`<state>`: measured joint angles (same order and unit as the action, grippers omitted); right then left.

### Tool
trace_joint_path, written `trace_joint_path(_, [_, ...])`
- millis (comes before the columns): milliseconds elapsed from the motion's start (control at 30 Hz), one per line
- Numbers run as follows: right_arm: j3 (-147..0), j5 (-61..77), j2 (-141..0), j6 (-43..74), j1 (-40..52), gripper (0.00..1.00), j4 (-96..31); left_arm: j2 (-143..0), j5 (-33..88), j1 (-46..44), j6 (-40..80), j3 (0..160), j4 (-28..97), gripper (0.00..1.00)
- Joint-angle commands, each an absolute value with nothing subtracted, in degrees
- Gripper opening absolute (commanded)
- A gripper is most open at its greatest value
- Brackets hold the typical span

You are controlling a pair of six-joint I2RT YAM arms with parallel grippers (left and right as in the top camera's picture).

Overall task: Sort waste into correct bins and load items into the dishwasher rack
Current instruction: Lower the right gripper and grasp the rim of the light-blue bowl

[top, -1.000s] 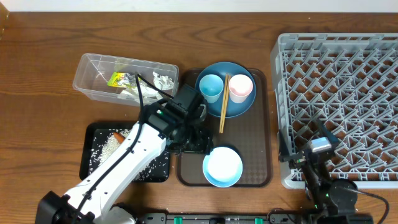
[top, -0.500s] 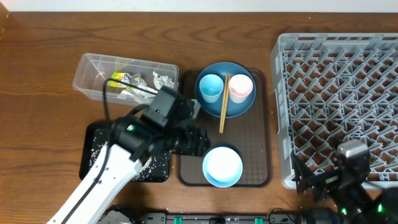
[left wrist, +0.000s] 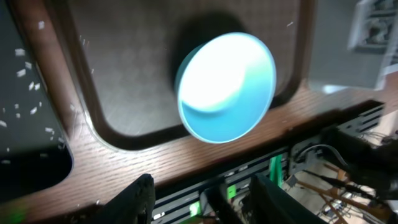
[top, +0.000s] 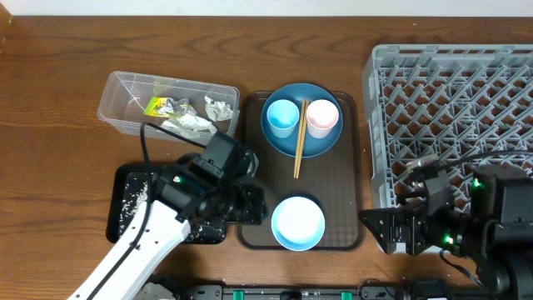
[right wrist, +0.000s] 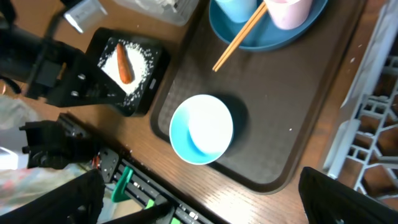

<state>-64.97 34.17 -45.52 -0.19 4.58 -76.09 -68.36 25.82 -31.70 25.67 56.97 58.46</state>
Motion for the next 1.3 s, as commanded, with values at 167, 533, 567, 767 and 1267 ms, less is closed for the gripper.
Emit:
trace_joint_path(167, [-57.7, 35.6, -46.1, 0.1, 3.8, 0.87, -75.8, -68.5, 26.4, -31.5, 28.4, 47.0, 50.8, 0.51])
trace_joint_path(533, [-49.9, 33.0, -46.1, 0.4, 3.8, 0.81, -70.6, -68.5, 25.7, -32.6, 28.6, 41.9, 39.9, 0.43])
trace_joint_path(567, [-48.8, 33.0, -46.2, 0.6, 3.8, 0.81, -69.5, -68.5, 25.6, -32.9, 28.6, 41.8, 39.1, 0.43])
trace_joint_path(767, [-45.1, 32.9, -46.2, 5.4, 5.4, 0.77, -61.5, -68.5, 24.0, -35.4, 29.3, 41.8, 36.2, 0.43])
trace_joint_path(1267, [-45.0, 10.2, -55.3, 19.8, 30.2, 0.71, -50.1, -68.5, 22.6, -37.1, 30.8, 41.8, 35.7, 0.43])
